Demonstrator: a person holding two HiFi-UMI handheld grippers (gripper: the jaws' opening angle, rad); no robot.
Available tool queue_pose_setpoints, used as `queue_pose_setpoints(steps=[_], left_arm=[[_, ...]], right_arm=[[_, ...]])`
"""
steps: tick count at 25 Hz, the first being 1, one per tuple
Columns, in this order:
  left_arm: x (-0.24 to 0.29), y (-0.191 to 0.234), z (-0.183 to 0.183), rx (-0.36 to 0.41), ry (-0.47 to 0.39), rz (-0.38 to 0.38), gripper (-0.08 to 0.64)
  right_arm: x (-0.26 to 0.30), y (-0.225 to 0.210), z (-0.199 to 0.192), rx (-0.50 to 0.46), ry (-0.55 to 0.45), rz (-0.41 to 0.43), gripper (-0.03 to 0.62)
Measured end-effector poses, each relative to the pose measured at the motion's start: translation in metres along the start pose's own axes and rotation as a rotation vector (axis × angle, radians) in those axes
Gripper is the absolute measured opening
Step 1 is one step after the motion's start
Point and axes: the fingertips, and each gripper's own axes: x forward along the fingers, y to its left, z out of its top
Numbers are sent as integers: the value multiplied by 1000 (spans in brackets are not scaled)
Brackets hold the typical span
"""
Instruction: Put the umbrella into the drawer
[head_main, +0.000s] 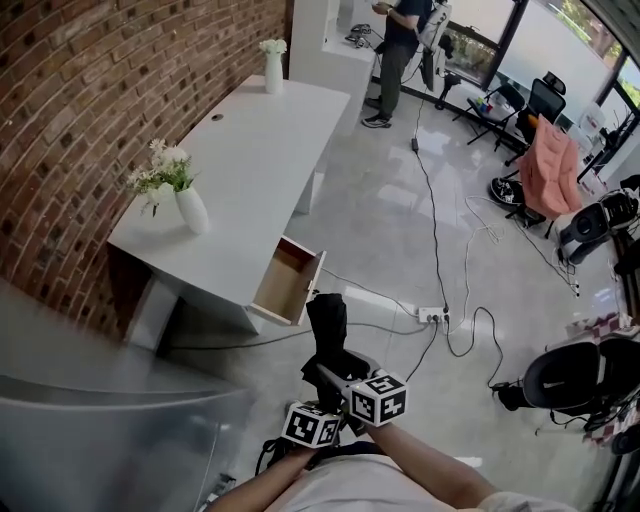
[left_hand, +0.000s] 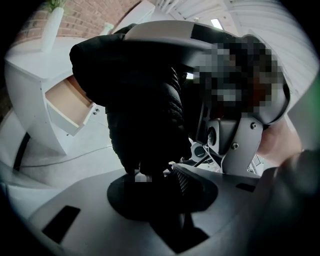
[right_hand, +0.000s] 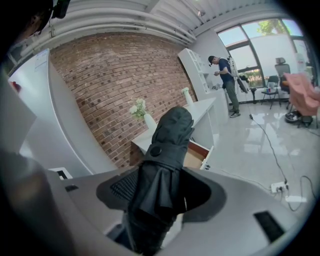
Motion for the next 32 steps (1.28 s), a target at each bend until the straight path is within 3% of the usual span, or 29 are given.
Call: queue_pose_setpoints(steps=[9,18,24,32], left_arm=[[-17,11,23,20,-11,-18,135],[-26,22,48,73,-36,19,135],[-22,27,61,38,-49,29,133],[-3,44,82,-51,-52,85,133]], right_arm=[[15,5,24,3,-15,-8,276],[22,7,50,-18,-61,4,275],[30,1,58,-2,-58,24,271],[60,-23,63,6,23,103,270]])
